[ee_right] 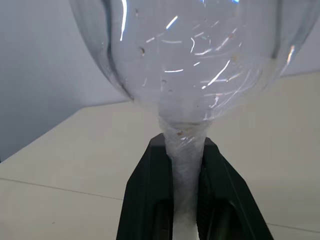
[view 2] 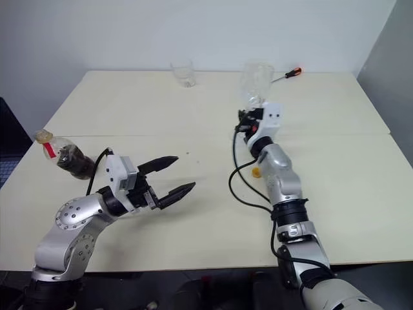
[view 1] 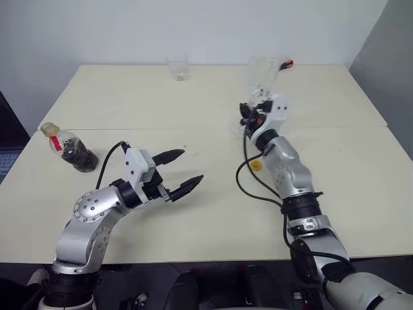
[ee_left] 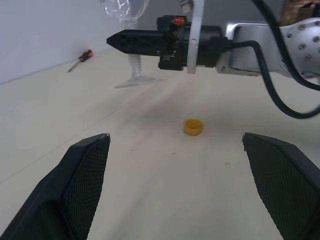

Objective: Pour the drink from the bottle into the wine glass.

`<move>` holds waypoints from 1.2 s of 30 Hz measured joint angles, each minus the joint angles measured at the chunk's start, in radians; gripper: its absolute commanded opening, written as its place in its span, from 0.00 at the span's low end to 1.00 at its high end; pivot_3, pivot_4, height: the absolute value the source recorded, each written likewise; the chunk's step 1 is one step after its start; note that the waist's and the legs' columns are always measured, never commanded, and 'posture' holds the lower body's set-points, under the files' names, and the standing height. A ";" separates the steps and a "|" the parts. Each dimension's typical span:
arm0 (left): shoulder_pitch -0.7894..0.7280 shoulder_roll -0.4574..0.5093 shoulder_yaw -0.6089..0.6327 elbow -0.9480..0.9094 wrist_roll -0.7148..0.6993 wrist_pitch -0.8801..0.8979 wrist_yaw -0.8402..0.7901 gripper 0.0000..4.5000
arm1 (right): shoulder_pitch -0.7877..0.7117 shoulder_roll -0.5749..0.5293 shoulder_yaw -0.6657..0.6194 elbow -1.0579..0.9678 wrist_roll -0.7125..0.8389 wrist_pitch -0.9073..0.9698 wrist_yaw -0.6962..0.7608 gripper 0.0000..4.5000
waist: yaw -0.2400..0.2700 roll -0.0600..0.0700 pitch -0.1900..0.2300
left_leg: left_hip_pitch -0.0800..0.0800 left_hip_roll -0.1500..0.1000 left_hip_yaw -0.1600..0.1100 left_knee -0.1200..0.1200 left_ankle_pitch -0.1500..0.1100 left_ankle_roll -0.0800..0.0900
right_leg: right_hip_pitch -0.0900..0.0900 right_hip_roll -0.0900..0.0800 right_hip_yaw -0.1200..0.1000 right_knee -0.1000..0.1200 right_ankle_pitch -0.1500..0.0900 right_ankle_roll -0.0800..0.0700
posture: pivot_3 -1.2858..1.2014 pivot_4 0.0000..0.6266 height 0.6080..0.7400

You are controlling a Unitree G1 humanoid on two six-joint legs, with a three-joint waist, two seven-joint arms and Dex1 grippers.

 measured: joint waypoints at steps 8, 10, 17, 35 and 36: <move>0.250 -0.010 0.154 -0.194 -0.024 0.046 0.133 1.00 | -0.026 0.069 0.082 0.195 -0.138 -0.252 0.056 0.05 | 0.002 0.000 0.000 | -0.002 0.001 -0.002 0.001 0.000 0.000 | -0.001 0.000 0.000 0.001 0.001 -0.001 | 0.52 0.24 1.00; 0.318 -0.032 0.178 -0.241 -0.024 0.046 0.161 1.00 | -0.052 0.090 0.088 0.260 -0.165 -0.307 0.055 0.05 | -0.001 0.000 0.000 | -0.002 0.001 -0.001 0.001 0.000 0.000 | -0.001 0.000 0.000 0.000 0.001 -0.001 | 0.52 0.24 1.00; 0.486 -0.141 0.200 -0.331 0.014 0.024 0.274 1.00 | -0.077 0.101 0.100 0.457 -0.209 -0.446 0.065 0.05 | 0.001 0.000 0.000 | -0.002 0.001 -0.001 0.001 0.000 0.000 | -0.001 0.000 0.000 0.000 0.001 -0.001 | 0.52 0.24 1.00; 0.471 -0.169 0.191 -0.319 0.035 -0.064 0.296 1.00 | -0.105 0.104 0.097 0.678 -0.233 -0.574 0.033 0.21 | 0.000 -0.001 0.000 | 0.002 0.001 -0.001 0.001 0.000 0.000 | 0.002 0.001 -0.002 0.000 0.001 -0.001 | 0.52 0.24 1.00; 0.465 -0.166 0.187 -0.319 0.035 -0.063 0.295 1.00 | -0.105 0.104 0.097 0.678 -0.233 -0.574 0.036 0.27 | 0.000 -0.001 0.000 | 0.002 0.001 -0.001 0.001 0.000 0.000 | 0.003 0.001 -0.002 0.000 0.001 -0.001 | 0.52 0.24 1.00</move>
